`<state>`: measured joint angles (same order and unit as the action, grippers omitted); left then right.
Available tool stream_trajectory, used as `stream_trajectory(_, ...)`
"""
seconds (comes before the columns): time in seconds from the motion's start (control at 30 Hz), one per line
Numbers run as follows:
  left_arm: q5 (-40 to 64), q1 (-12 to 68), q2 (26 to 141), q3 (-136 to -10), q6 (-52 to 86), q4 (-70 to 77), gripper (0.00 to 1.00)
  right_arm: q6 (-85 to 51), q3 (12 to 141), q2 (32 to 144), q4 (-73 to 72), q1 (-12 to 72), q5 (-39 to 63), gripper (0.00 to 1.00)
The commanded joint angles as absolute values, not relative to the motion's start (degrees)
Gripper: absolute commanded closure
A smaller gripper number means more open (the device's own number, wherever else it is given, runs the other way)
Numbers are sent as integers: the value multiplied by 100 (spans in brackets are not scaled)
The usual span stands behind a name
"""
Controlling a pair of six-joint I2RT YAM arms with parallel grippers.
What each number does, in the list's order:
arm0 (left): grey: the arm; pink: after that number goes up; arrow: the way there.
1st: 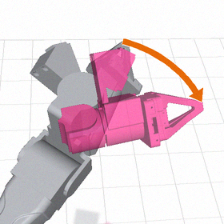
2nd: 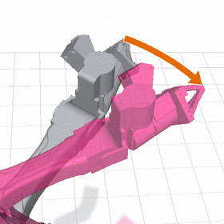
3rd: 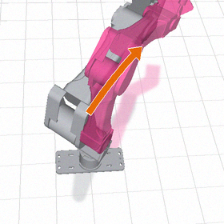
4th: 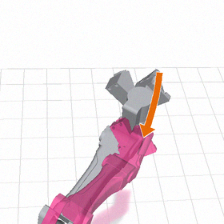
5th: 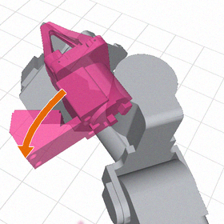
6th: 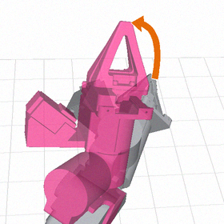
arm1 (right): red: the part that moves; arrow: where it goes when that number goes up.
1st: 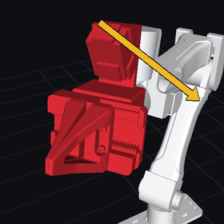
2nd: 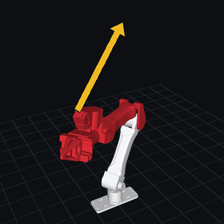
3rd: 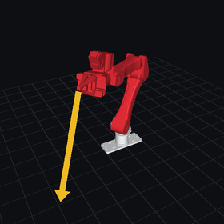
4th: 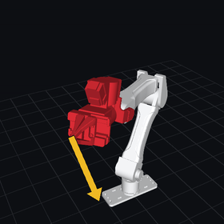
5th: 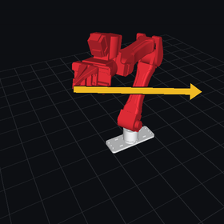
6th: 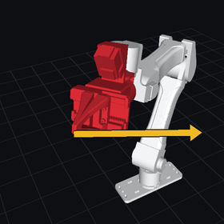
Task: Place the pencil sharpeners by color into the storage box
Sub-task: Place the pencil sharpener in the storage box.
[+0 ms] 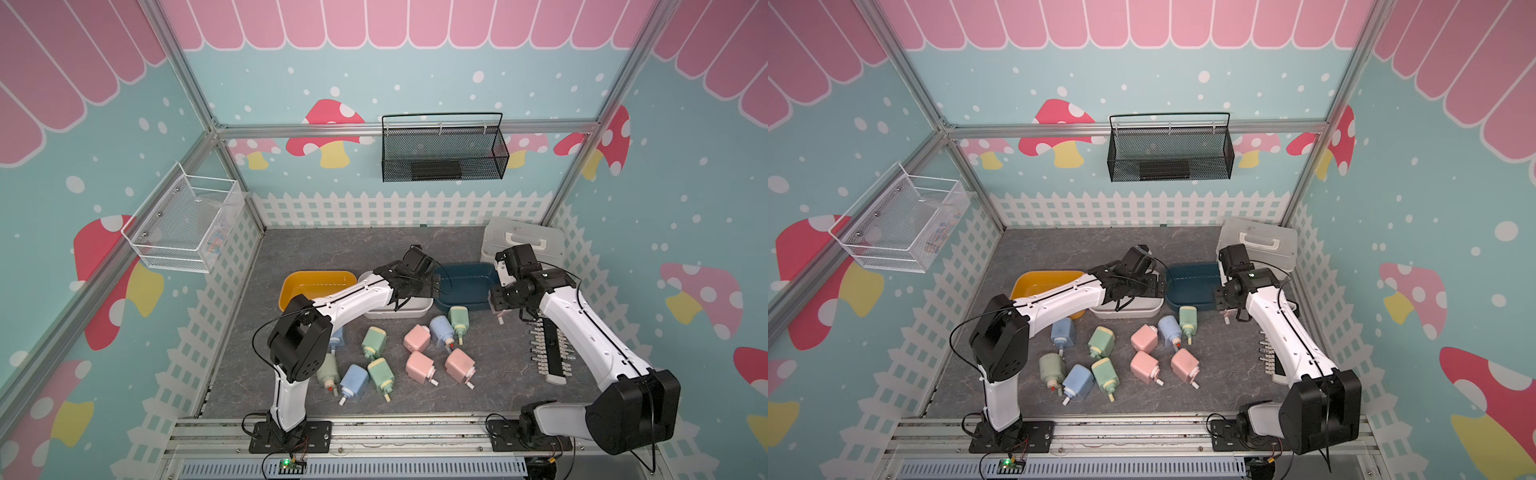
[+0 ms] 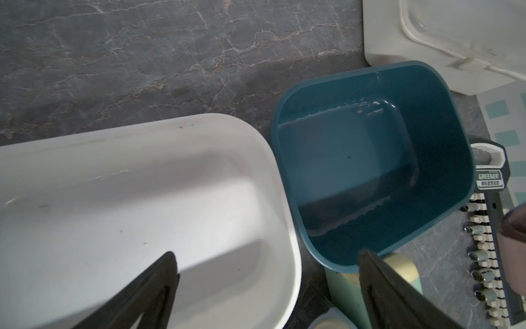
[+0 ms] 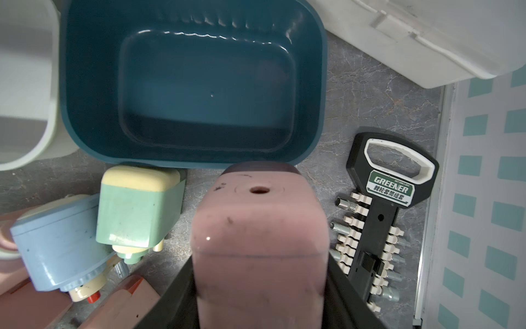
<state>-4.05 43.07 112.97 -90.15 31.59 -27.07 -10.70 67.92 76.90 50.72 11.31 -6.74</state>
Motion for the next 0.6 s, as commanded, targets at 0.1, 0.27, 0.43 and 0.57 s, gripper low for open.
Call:
stream_trajectory(0.1, -393, 4377, 11719, -9599, 3278, -3025, 1, -941, 7538, 8254, 4803, 1060, -215, 100)
stream_trajectory(0.27, -522, 4377, 11871, -9756, 3251, -3116, 1, -943, 8107, 9005, 4825, 1049, -171, 100)
stream_trajectory(0.43, -407, 4377, 12032, -9806, 3320, -3120, 2, -879, 8692, 9683, 4959, 1042, -493, 100)
stream_trajectory(0.57, -360, 4377, 12249, -9994, 3349, -3116, 1, -1006, 8933, 10050, 4963, 1045, -854, 99)
